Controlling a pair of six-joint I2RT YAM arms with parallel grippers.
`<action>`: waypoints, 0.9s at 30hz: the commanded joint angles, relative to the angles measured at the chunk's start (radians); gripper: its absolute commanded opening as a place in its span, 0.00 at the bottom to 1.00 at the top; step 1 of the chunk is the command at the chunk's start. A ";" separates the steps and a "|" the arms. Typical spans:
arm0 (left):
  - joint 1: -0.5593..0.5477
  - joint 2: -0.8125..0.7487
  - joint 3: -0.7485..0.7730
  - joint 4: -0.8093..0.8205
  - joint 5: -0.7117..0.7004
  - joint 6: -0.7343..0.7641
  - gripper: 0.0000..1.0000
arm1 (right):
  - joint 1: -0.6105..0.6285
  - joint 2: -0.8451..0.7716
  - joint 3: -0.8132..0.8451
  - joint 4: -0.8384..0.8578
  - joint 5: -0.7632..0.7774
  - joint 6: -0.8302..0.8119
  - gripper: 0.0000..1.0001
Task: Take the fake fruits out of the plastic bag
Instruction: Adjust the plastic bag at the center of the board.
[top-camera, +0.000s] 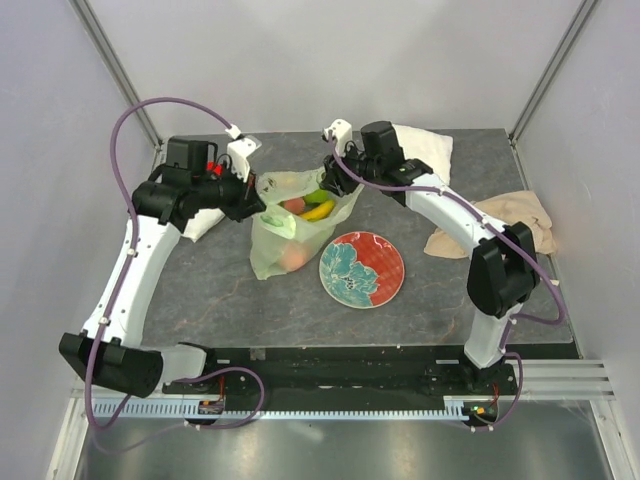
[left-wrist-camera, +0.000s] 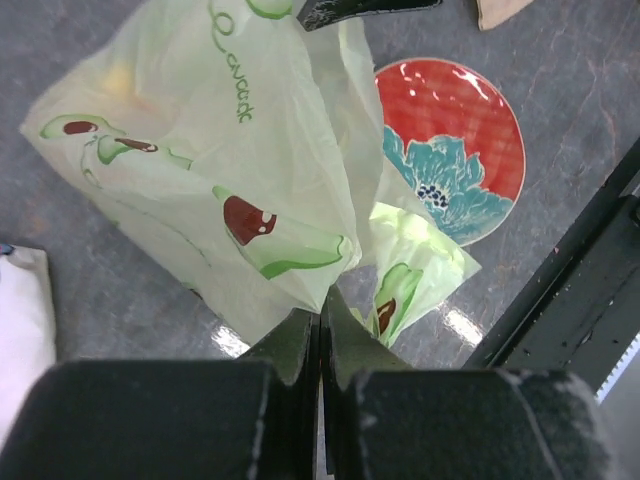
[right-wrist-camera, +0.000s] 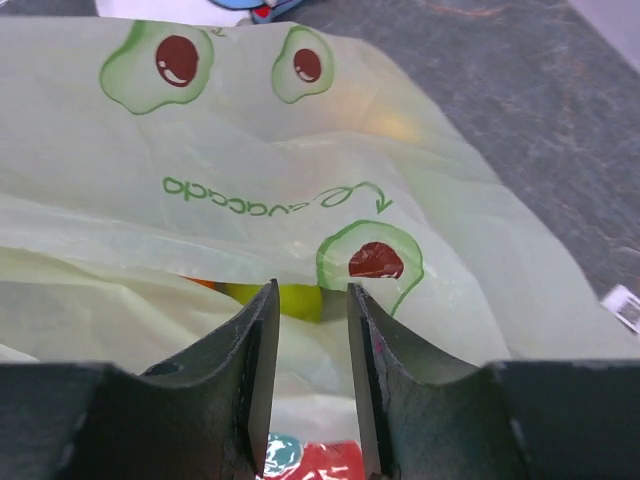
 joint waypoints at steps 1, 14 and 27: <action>0.003 -0.011 -0.074 -0.012 -0.012 0.030 0.05 | 0.023 0.060 0.022 -0.015 -0.111 -0.020 0.40; 0.011 -0.035 0.188 -0.001 0.091 -0.027 0.72 | 0.039 0.026 -0.101 -0.015 -0.061 -0.077 0.46; -0.229 0.208 0.072 0.242 0.046 0.042 0.36 | 0.005 0.328 0.175 -0.009 0.055 0.110 0.66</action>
